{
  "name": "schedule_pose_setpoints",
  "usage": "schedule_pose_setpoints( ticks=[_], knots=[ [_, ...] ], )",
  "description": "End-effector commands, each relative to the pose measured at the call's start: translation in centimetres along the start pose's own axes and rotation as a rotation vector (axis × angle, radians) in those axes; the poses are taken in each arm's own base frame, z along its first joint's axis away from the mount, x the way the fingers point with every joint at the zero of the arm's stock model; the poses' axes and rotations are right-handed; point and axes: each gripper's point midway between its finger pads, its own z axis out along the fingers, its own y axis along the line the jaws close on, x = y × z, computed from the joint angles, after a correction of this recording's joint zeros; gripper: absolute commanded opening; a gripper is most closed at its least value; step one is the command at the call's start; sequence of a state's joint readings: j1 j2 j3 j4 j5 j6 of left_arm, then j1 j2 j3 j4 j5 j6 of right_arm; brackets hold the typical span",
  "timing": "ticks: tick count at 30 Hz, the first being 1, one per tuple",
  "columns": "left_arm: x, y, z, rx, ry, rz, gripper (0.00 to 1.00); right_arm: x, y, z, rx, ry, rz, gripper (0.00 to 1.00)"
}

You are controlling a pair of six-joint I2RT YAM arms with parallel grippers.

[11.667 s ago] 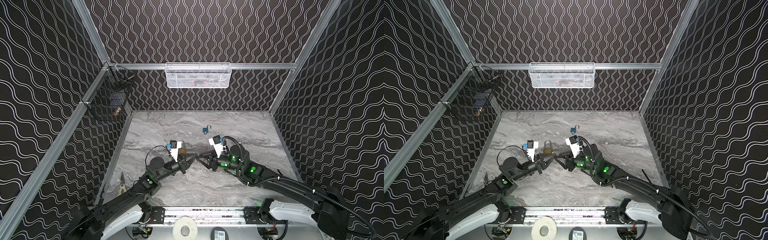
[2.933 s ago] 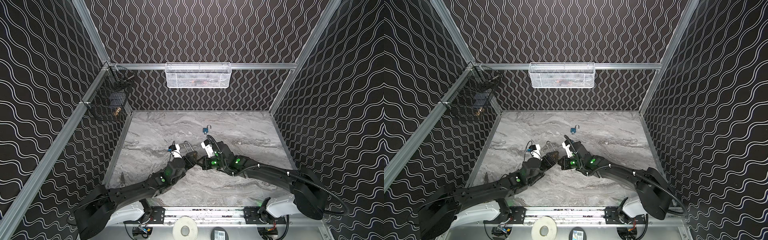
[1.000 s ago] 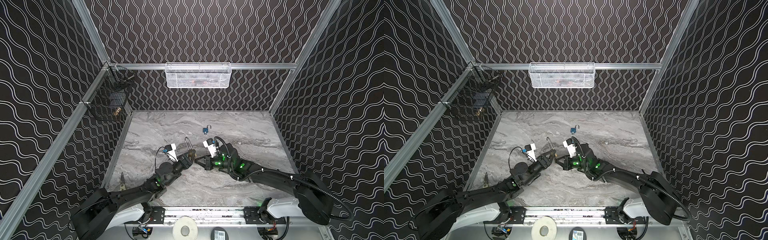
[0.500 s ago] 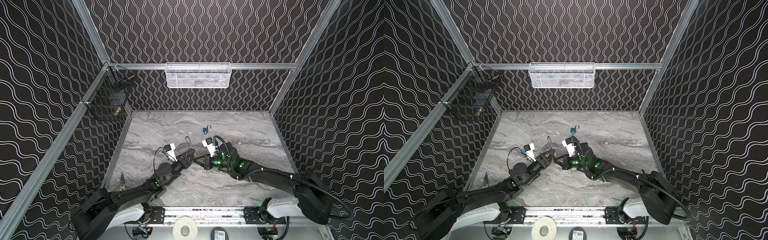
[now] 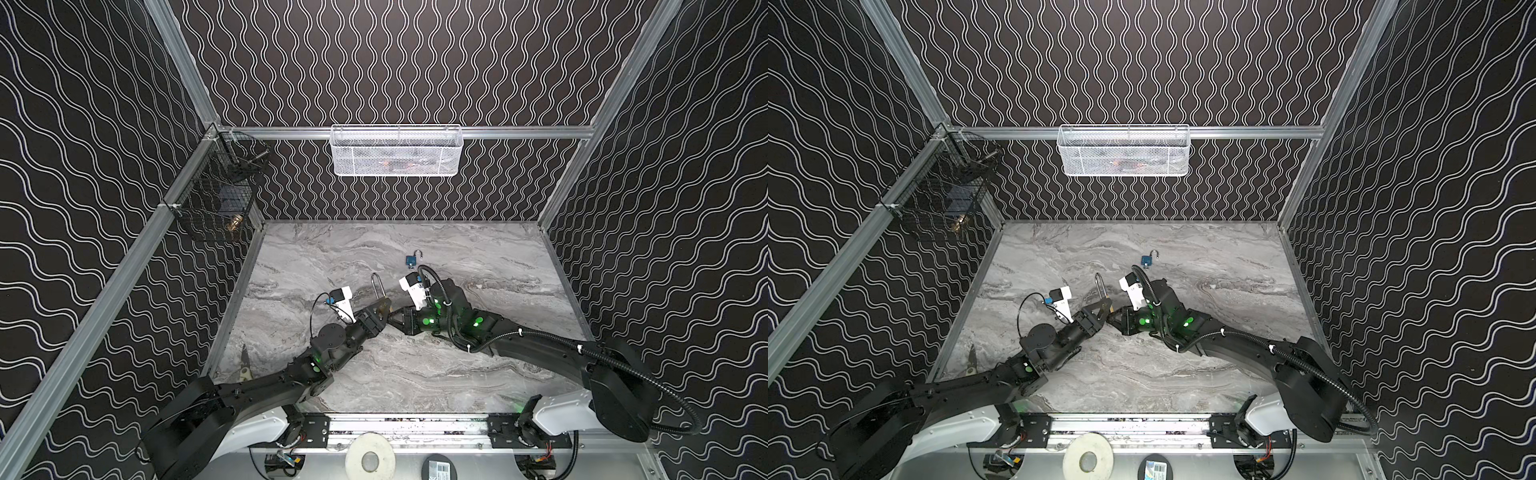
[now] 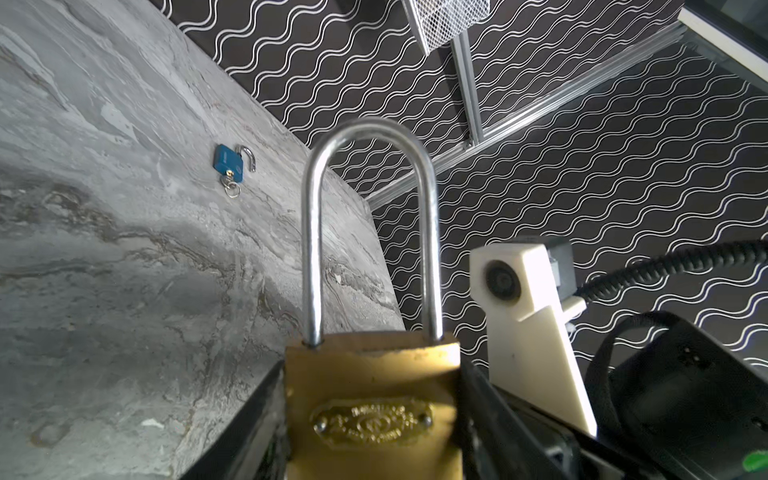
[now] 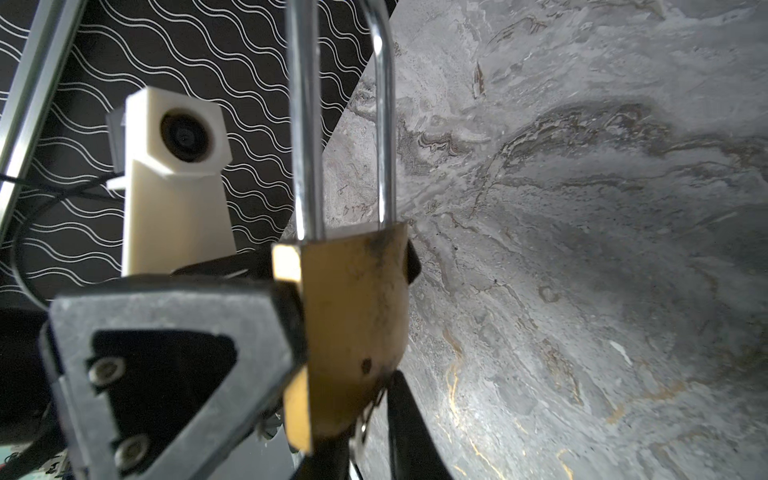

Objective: Unlock with the key

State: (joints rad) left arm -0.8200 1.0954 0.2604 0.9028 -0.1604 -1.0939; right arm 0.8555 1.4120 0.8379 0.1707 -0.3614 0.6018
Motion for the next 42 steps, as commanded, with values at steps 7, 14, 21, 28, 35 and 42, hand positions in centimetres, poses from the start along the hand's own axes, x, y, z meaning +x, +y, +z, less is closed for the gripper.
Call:
schedule_pose_setpoints(
  ticks=[7, 14, 21, 28, 35, 42],
  knots=[
    [-1.1, -2.6, -0.3, 0.105, -0.036, -0.015, 0.11, -0.7, -0.1, -0.1, 0.017, -0.025, -0.012, 0.0],
    [-0.9, -3.1, -0.5, 0.145, -0.029, -0.004, 0.1, -0.5, 1.3, -0.3, -0.071, -0.027, -0.034, 0.0],
    [-0.9, -4.6, -0.8, 0.243, -0.028, -0.002, 0.08, 0.0, 3.3, -0.5, -0.201, -0.023, -0.055, 0.0],
    [-1.6, -6.5, -1.5, 0.358, -0.021, -0.01, 0.03, -0.5, 4.7, -1.4, -0.271, -0.06, -0.081, 0.0],
    [-2.1, -6.5, -1.8, 0.391, -0.026, -0.033, 0.0, -0.8, 6.0, -1.8, -0.334, -0.071, -0.101, 0.0],
    [-2.1, -6.5, -1.4, 0.386, -0.014, -0.032, 0.0, -1.0, 4.6, -1.2, -0.237, -0.051, -0.078, 0.0]
  ],
)
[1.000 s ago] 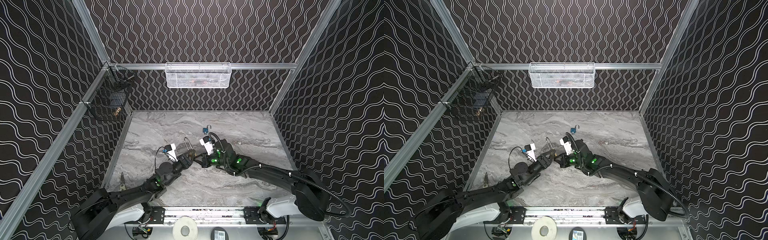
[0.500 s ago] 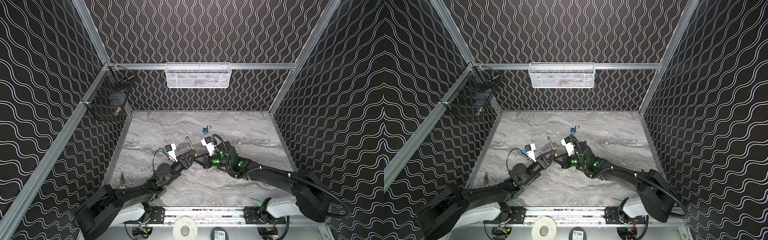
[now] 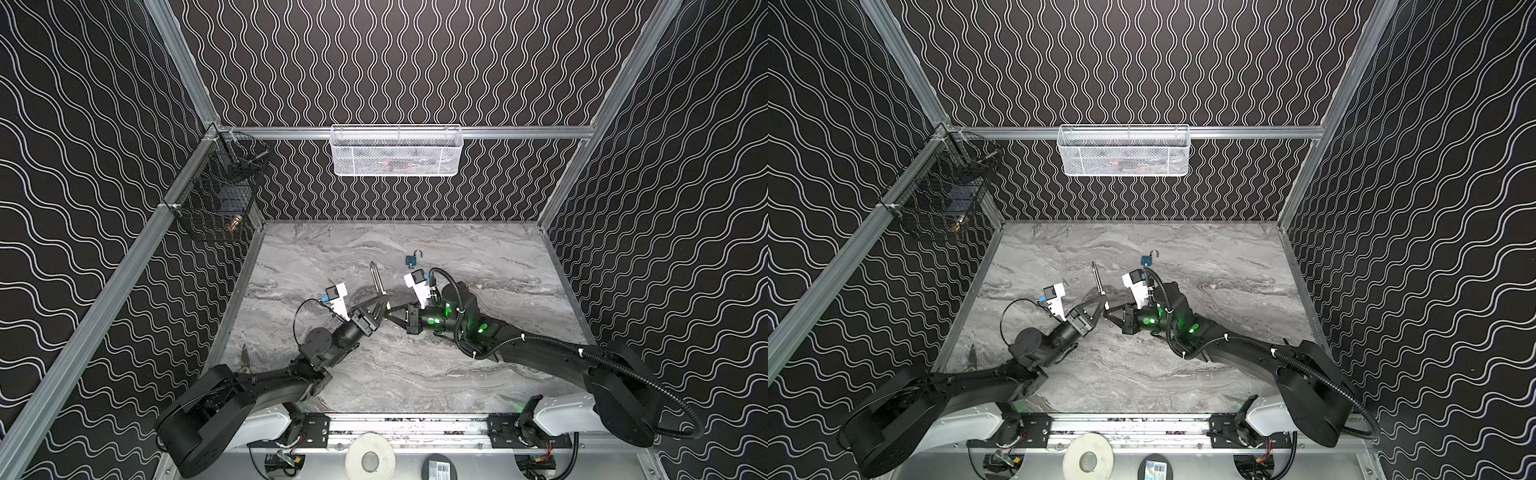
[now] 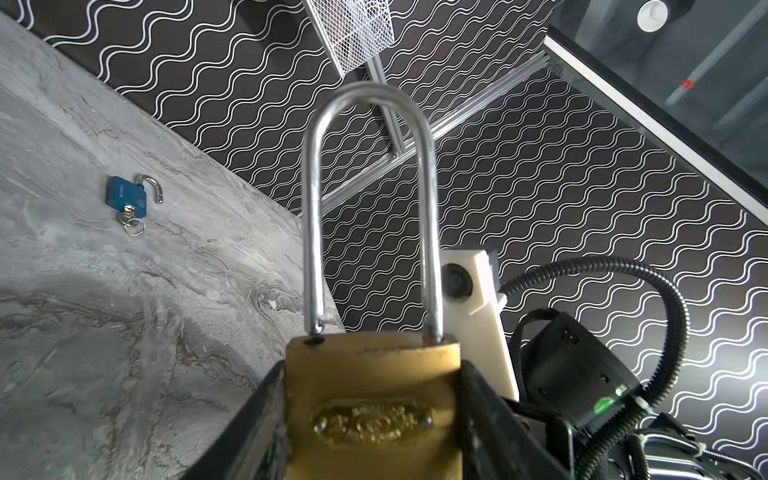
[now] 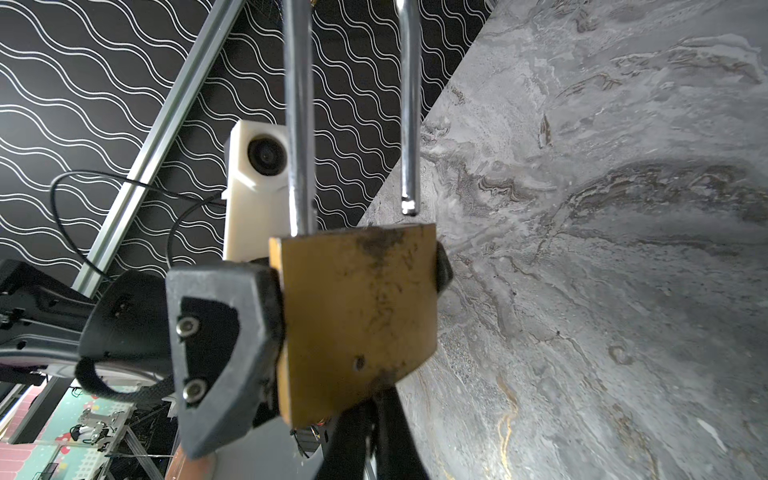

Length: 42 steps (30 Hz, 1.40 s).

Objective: Unlock with the key
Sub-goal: 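Pull the right gripper away from the padlock while the shackle springs open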

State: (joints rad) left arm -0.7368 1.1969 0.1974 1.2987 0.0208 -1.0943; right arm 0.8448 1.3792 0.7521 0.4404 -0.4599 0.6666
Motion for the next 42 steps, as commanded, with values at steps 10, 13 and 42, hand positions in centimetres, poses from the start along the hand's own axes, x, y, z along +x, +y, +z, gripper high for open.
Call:
schedule_pose_setpoints(
  ticks=[10, 13, 42],
  knots=[
    [-0.9, 0.4, -0.1, -0.264, 0.112, 0.164, 0.0, 2.5, -4.5, -3.5, 0.322, 0.068, -0.051, 0.58],
    [-1.5, 0.6, -1.0, -0.336, 0.134, 0.265, 0.0, 3.3, -4.9, -5.6, 0.356, 0.043, -0.072, 0.68],
    [2.8, -5.2, -1.9, -0.029, 0.415, 0.372, 0.0, -4.5, 0.0, -4.6, -0.1, -0.104, -0.084, 0.81]
  ],
)
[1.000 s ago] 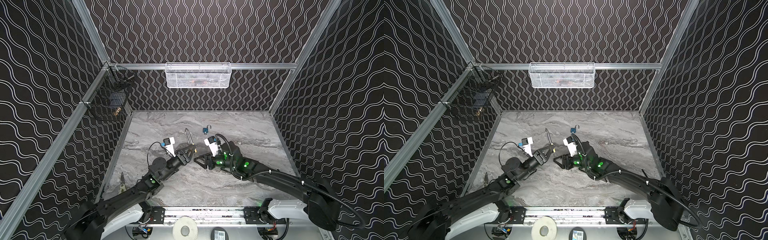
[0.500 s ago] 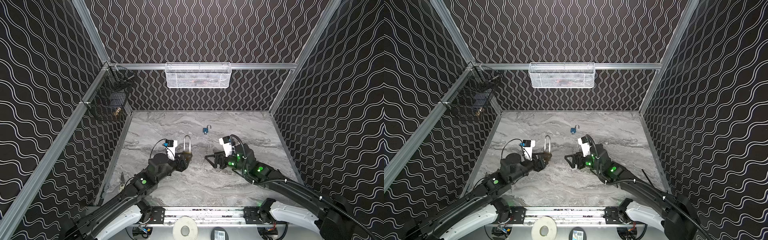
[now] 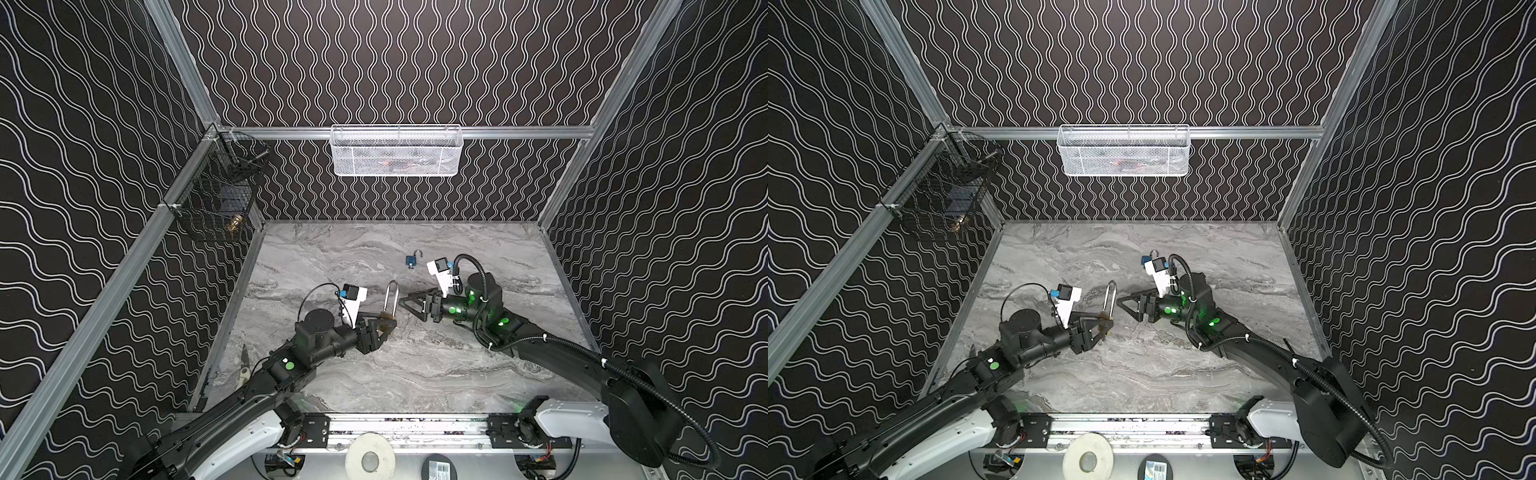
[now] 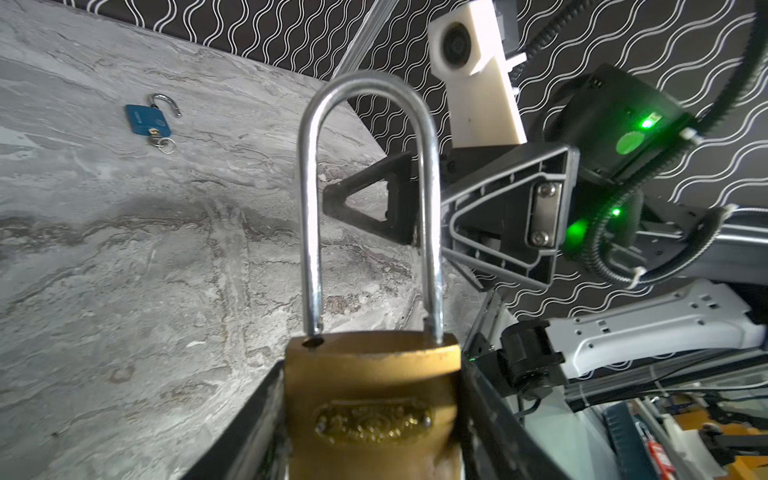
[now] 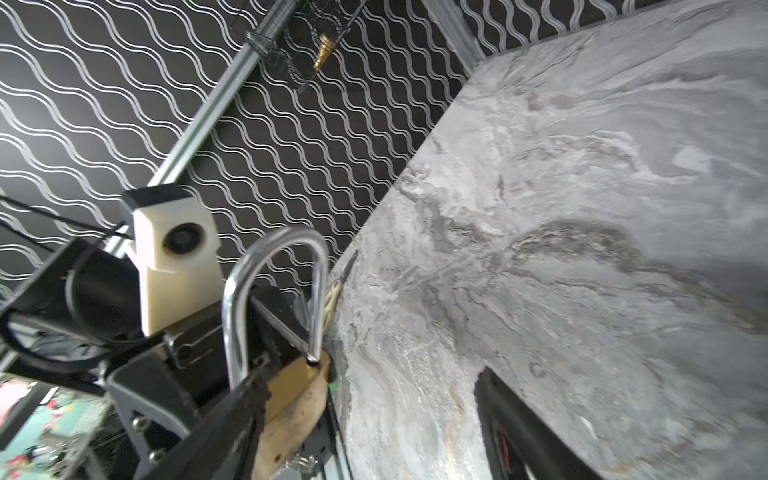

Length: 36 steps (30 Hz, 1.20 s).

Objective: Unlock with the key
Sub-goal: 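Pull the right gripper away from the padlock while the shackle springs open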

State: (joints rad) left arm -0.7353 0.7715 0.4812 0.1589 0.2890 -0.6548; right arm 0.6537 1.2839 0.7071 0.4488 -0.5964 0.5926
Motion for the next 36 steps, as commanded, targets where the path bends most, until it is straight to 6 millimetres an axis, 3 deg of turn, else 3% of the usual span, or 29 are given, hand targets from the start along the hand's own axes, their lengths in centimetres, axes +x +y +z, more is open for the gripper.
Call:
schedule_pose_setpoints(
  ticks=[1, 16, 22, 31, 36],
  knots=[
    [-2.3, -2.3, 0.0, 0.104, -0.088, 0.026, 0.0, -0.8, 1.7, 0.2, -0.09, -0.019, -0.006, 0.81],
    [-2.3, -2.9, 0.6, 0.147, -0.084, 0.014, 0.0, -1.1, 1.5, 2.3, -0.115, 0.002, 0.014, 0.74],
    [-2.6, -3.0, 0.7, 0.143, -0.085, 0.023, 0.0, -0.9, -1.7, 2.9, 0.068, 0.006, 0.07, 0.73],
    [-3.0, -1.4, 0.6, 0.026, -0.084, 0.038, 0.0, -0.4, -4.7, 2.5, 0.273, 0.032, 0.079, 0.74],
    [-3.0, -0.9, 0.6, -0.009, -0.075, 0.046, 0.0, -0.3, -5.1, 2.3, 0.302, 0.035, 0.081, 0.74]
  ],
)
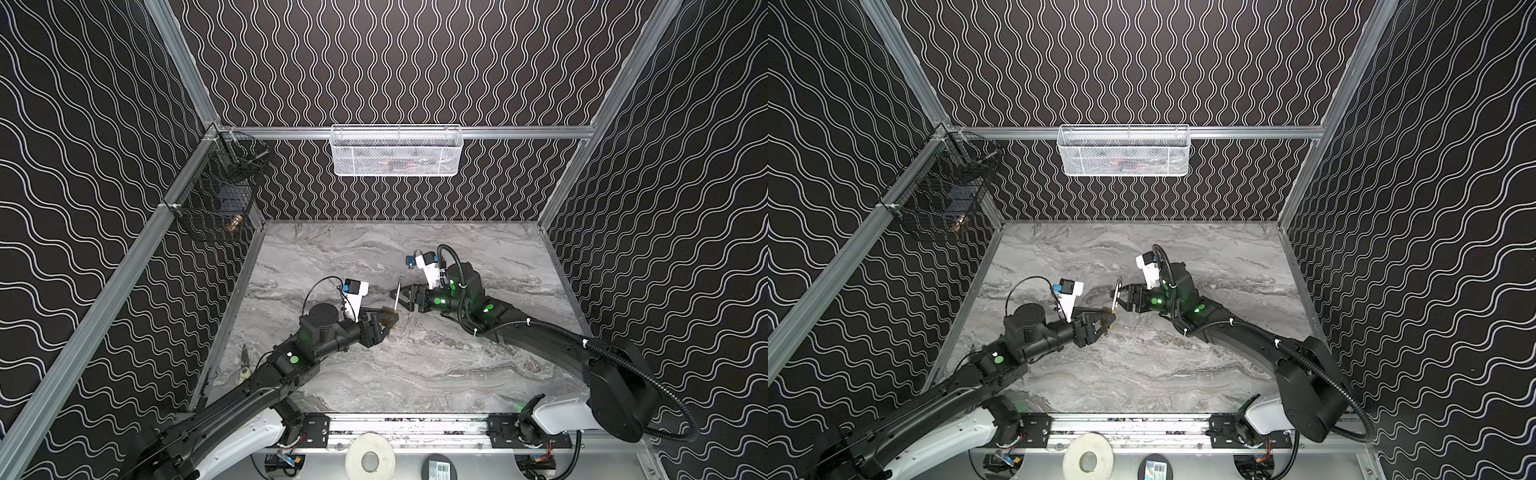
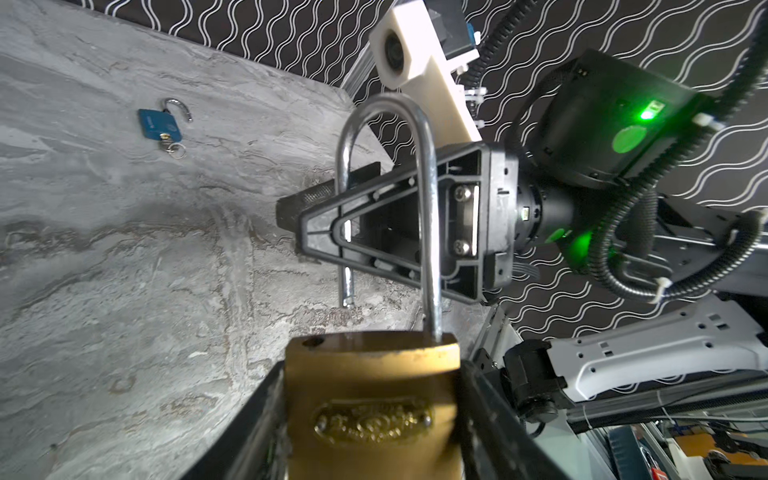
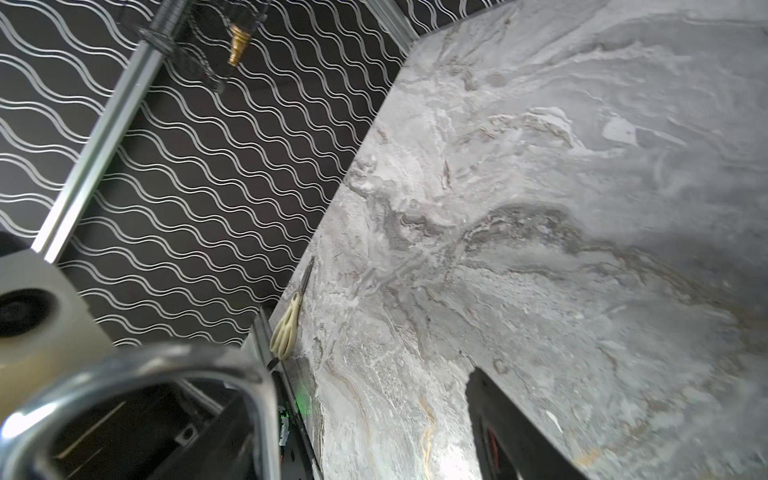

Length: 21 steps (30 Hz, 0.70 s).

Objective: Unlock with the key

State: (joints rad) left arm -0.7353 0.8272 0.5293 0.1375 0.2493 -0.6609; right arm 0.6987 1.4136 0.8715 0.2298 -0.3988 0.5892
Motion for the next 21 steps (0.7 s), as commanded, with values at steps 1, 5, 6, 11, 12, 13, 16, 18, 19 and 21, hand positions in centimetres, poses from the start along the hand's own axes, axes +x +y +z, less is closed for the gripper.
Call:
schedule_pose_setpoints(
  ticks=[1, 5, 6, 11, 12, 13, 16, 18, 19, 21],
  knots=[
    [-2.2, -1.3, -0.3, 0.028, -0.074, 0.062, 0.0, 0.0, -1.6, -0.3, 0.095, -0.005, 0.007, 0.74],
    [-2.5, -0.8, -0.6, -0.025, -0.066, 0.089, 0.0, 0.0, -2.6, -0.6, 0.159, -0.005, 0.008, 0.74],
    [-2.6, -0.6, -0.7, -0.041, -0.064, 0.099, 0.0, -0.1, -2.7, -0.7, 0.167, -0.005, 0.007, 0.74],
    [-2.7, -0.1, -0.6, -0.099, -0.025, 0.145, 0.0, -0.1, -2.7, -0.9, 0.182, 0.0, 0.009, 0.74],
    [-2.7, 0.1, -0.6, -0.113, -0.017, 0.153, 0.0, -0.1, -2.6, -1.0, 0.18, 0.0, 0.008, 0.74],
    [-2.7, 0.3, -0.6, -0.128, -0.013, 0.161, 0.0, -0.2, -2.6, -1.0, 0.179, 0.0, 0.01, 0.74],
    [-2.6, 1.3, -0.4, -0.184, 0.012, 0.19, 0.0, -0.4, -2.3, -1.3, 0.183, -0.003, 0.012, 0.75],
    [-2.5, 1.7, -0.2, -0.211, 0.027, 0.213, 0.0, -0.6, -2.3, -1.5, 0.194, -0.008, 0.01, 0.75],
    [-2.5, 2.0, -0.1, -0.222, 0.031, 0.222, 0.0, -0.6, -2.4, -1.6, 0.2, -0.008, 0.011, 0.75],
    [-2.6, 2.5, -0.1, -0.255, 0.035, 0.24, 0.0, -0.7, -2.4, -1.8, 0.21, -0.007, 0.006, 0.76]
  ],
)
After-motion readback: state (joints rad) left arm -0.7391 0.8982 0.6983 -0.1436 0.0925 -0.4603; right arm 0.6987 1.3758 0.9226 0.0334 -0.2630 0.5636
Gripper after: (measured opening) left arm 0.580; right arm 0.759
